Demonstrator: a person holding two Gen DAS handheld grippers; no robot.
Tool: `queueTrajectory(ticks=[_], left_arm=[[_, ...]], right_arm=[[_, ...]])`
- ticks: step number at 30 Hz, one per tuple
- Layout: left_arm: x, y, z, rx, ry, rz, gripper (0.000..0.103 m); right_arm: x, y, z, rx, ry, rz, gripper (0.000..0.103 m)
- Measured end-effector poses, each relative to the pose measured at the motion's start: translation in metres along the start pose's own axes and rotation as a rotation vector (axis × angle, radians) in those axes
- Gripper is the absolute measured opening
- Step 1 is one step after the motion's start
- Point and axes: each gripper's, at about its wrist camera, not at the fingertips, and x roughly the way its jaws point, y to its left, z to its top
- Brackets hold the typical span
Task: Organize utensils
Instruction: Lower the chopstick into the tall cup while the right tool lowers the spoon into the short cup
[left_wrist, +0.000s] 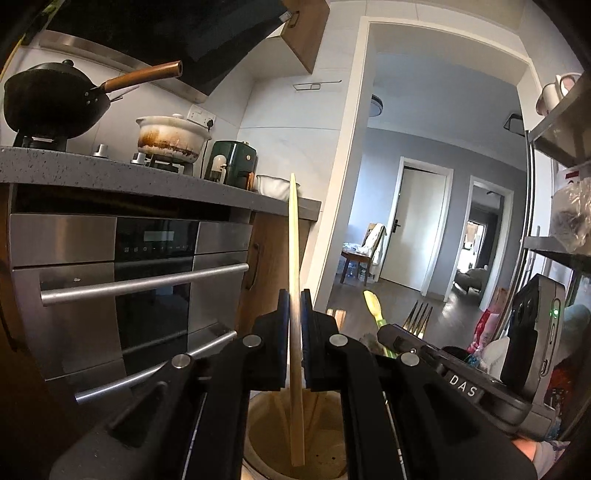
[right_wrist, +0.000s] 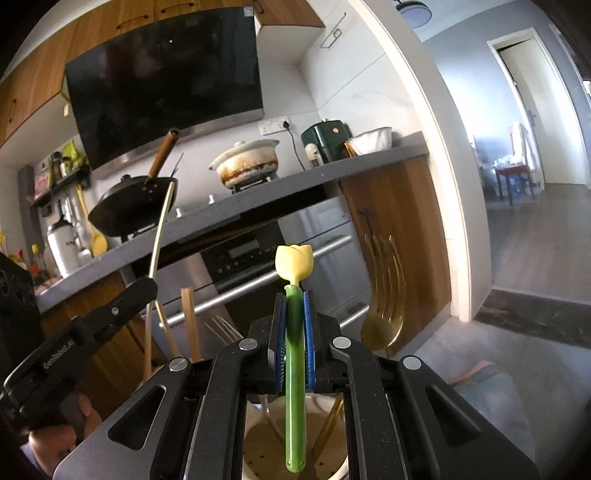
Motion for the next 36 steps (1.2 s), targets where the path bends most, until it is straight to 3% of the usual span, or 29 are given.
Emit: queueTrajectory(ticks=[15, 29, 36], left_arm=[[-0.021, 0.004, -0.023, 0.054, 0.067, 0.025, 0.006], [-0.034, -0.001, -0.028, 0.109, 0.138, 0.079, 0.006], [-0.046, -0.003, -0.026, 0.116, 0.152, 0.086, 0.021]], right_arm=[[-0.017, 0.007, -0.022, -0.102, 0.012, -0.007, 0.01], [-0.039, 0.002, -0.034, -0.081, 0.013, -0.029, 0.01], [-0.045, -0.004, -0.032, -0.044, 0.007, -0.015, 0.01]])
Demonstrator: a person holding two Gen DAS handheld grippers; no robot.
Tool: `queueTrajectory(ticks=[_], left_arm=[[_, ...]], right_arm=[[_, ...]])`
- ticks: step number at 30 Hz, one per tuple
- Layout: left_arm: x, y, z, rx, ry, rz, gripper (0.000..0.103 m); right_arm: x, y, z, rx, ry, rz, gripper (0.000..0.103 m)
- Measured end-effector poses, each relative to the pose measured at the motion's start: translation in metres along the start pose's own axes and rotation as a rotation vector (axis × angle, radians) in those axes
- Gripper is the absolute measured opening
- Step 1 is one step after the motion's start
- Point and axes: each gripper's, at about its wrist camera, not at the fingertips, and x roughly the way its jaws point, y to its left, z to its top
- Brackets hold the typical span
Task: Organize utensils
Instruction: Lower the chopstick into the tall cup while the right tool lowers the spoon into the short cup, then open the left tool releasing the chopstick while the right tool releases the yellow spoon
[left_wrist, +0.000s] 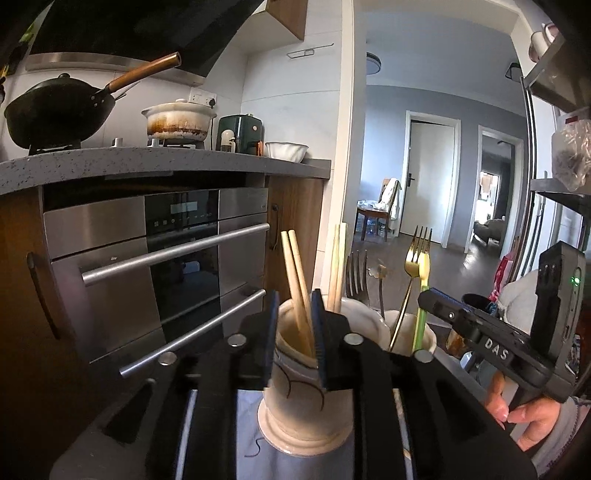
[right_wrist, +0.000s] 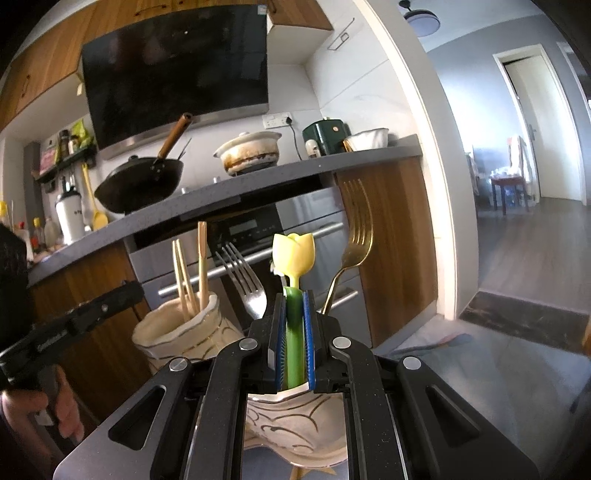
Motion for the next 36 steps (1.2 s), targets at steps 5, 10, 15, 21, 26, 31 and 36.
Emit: queueTrajectory(ticks=[5, 10, 15, 21, 26, 31, 36], left_arm=[[-0.012, 0.004, -0.004, -0.005, 0.004, 0.007, 0.026], [-0.017, 0.01, -0.01, -0.022, 0.021, 0.009, 0.029], [-0.019, 0.01, -0.015, -0.03, 0.035, 0.007, 0.029], [-0.022, 0.007, -0.019, -0.024, 0.052, 0.007, 0.034], [-0.025, 0.002, -0.022, -0.005, 0.065, 0.02, 0.045], [-0.031, -0.001, -0.025, 0.013, 0.071, 0.052, 0.058], [-0.038, 0.001, -0.028, -0.004, 0.068, 0.058, 0.072]], right_arm=[[-0.002, -0.002, 0.0, 0.001, 0.005, -0.009, 0.01], [-0.001, -0.005, -0.003, 0.003, 0.032, -0.041, 0.01], [0.002, -0.009, -0.005, 0.02, 0.065, -0.058, 0.01], [-0.001, -0.008, -0.006, 0.016, 0.083, -0.056, 0.011], [-0.01, -0.009, -0.003, 0.021, 0.079, -0.056, 0.03], [-0.019, -0.008, -0.002, -0.008, 0.135, -0.079, 0.058], [-0.033, -0.006, -0.005, -0.047, 0.2, -0.09, 0.086]])
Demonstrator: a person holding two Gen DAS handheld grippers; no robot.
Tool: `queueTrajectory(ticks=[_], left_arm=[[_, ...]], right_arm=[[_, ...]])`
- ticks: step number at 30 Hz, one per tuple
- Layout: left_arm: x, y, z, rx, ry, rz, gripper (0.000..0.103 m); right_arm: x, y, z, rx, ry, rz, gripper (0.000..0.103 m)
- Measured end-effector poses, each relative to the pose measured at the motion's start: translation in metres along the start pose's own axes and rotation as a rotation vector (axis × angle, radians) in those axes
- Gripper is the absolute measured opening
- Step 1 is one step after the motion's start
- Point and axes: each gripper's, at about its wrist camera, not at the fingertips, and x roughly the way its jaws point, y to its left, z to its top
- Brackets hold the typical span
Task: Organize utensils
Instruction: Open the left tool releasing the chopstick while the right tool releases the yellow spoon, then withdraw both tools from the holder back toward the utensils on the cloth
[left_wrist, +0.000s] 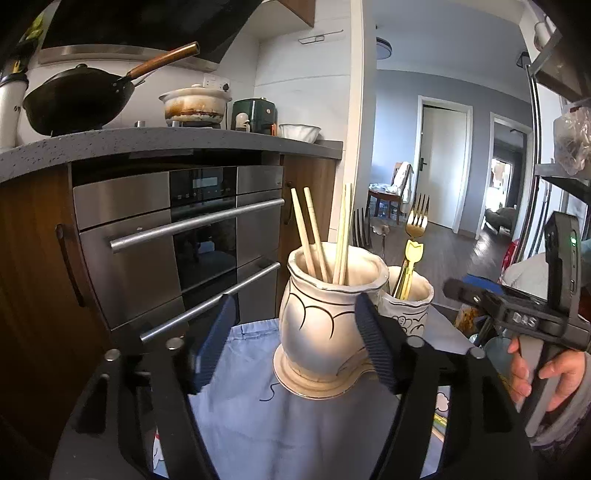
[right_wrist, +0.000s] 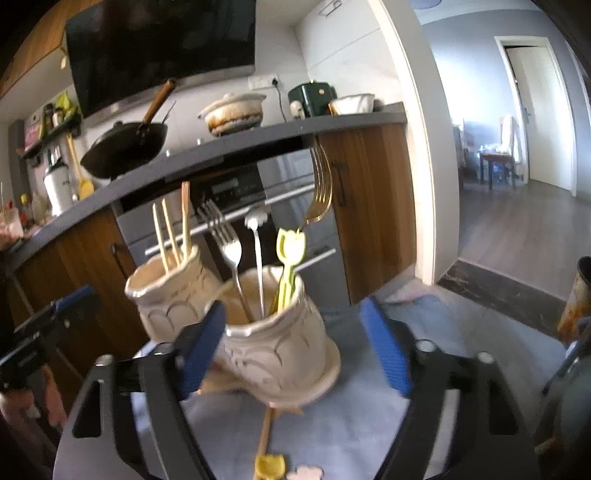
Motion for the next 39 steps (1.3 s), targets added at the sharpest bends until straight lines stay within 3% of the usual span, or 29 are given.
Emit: queueTrajectory(ticks=[1, 3, 5, 11, 23, 39], left_arm=[[-0.001, 0.0, -0.001, -0.003, -0.002, 0.008, 0.075], [-0.004, 0.0, -0.001, -0.008, -0.01, 0.031, 0.092], [-0.01, 0.001, -0.002, -0.015, -0.033, 0.06, 0.097], [-0.021, -0.002, -0.003, -0.031, -0.03, 0.082, 0.098], [-0.034, -0.013, -0.017, -0.009, 0.019, 0.05, 0.098], [-0.029, -0.027, -0.05, 0.029, 0.124, 0.026, 0.098]], right_arm=[[-0.005, 0.001, -0.001, -0.014, 0.001, -0.009, 0.089], [-0.013, 0.002, -0.004, -0.036, 0.0, -0.026, 0.095], [-0.018, 0.003, -0.005, -0.047, 0.0, -0.035, 0.097], [-0.037, 0.006, -0.014, -0.098, -0.015, -0.083, 0.098], [-0.057, -0.001, -0.026, -0.089, 0.013, -0.083, 0.098], [-0.061, -0.012, -0.055, -0.144, 0.112, -0.103, 0.098]])
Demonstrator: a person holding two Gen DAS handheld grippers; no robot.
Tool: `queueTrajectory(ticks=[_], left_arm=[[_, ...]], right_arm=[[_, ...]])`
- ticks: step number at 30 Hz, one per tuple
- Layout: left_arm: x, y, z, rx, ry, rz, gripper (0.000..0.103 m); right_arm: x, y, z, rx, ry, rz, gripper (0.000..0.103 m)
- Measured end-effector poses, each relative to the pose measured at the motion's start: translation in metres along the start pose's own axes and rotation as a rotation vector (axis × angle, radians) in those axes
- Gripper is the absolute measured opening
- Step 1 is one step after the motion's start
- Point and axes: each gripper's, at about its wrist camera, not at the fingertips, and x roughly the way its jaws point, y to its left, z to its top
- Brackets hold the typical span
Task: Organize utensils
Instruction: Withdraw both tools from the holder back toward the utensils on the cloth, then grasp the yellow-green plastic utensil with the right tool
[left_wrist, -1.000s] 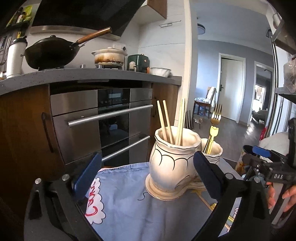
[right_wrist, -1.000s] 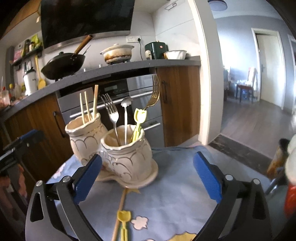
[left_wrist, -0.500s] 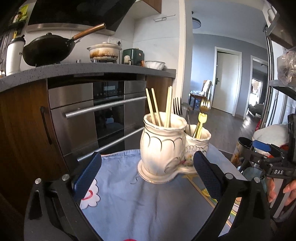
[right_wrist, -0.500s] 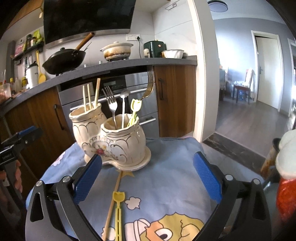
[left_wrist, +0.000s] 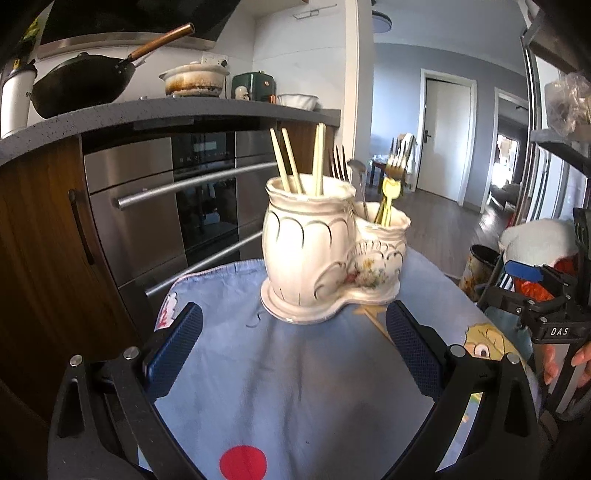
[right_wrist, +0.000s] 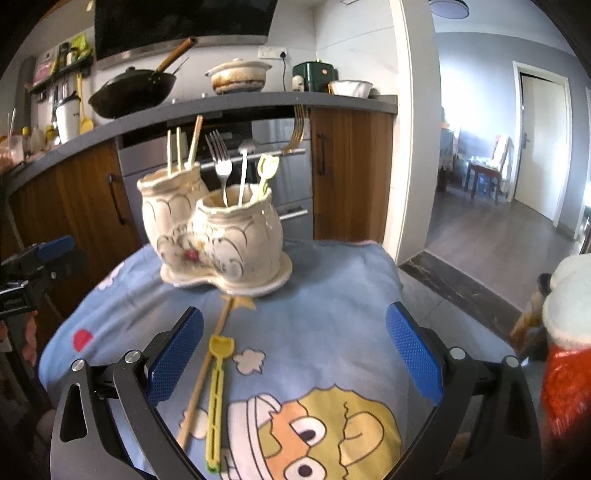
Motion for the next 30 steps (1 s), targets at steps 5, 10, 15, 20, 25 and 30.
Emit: queueTrajectory(ticks=[5, 10, 15, 20, 25, 30], left_arm=[[0.005, -0.004, -0.007, 0.007, 0.03, -0.014, 0.098], [0.01, -0.011, -0.015, 0.025, 0.056, -0.03, 0.098], [0.014, -0.015, -0.019, 0.037, 0.073, -0.041, 0.098], [0.016, -0.016, -0.021, 0.036, 0.084, -0.049, 0.098], [0.02, -0.019, -0.025, 0.04, 0.102, -0.054, 0.098], [0.021, -0.021, -0.025, 0.048, 0.104, -0.058, 0.098]], right_arm=[[0.004, -0.001, -0.009, 0.002, 0.036, 0.004, 0.098], [0.012, 0.011, -0.016, -0.026, 0.111, 0.043, 0.098], [0.027, 0.025, -0.025, -0.058, 0.207, 0.066, 0.098], [0.031, 0.031, -0.03, -0.066, 0.234, 0.093, 0.096], [0.032, 0.036, -0.031, -0.081, 0.254, 0.123, 0.082], [0.039, 0.041, -0.032, -0.078, 0.306, 0.156, 0.05]])
